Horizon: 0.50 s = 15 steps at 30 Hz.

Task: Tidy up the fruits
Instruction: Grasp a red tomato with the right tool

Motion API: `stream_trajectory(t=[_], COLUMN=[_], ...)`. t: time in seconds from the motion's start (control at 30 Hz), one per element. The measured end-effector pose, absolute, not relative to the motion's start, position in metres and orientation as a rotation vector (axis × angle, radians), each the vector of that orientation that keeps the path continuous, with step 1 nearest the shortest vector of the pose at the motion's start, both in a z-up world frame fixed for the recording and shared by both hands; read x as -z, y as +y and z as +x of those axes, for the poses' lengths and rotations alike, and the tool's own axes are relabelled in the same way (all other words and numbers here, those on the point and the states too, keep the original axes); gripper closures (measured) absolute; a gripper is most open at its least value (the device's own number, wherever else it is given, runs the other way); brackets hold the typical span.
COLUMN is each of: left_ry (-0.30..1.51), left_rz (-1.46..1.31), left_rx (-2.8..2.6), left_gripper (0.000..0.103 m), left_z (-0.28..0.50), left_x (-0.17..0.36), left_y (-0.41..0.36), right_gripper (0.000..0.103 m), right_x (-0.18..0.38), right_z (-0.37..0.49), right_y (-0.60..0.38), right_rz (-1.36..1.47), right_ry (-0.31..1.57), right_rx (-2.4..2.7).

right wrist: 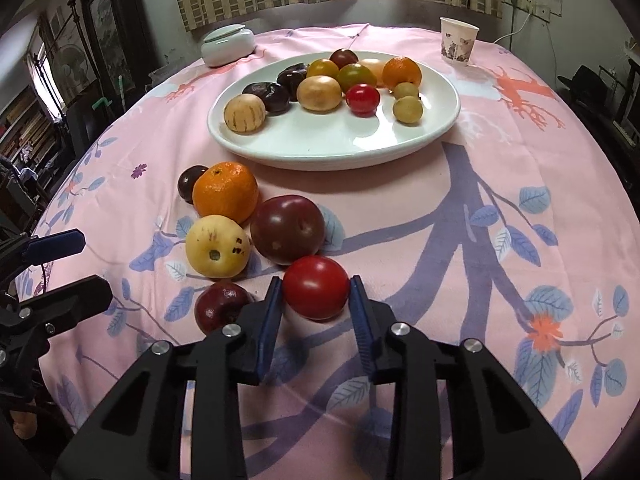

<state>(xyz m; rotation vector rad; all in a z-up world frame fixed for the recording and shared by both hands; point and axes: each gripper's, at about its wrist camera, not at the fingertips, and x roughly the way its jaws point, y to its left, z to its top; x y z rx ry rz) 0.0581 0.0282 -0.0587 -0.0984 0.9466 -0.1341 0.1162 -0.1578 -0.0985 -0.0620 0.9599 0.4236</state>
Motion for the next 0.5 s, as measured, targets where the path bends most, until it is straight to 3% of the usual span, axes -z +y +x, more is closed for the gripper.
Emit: stream_trajectory(t=[0.5], left_ry=[1.001], left_rz=[-0.038], left_rx=[0.185], left_gripper=[0.015], left_z=[0.069], left_x=[0.074], left_y=[-0.017], right_gripper=[0.069], right_x=[0.081], right_z=[0.077], right_y=[-0.206], right_rz=[0.049], right_ry=[0.949], right_rx=[-0.418])
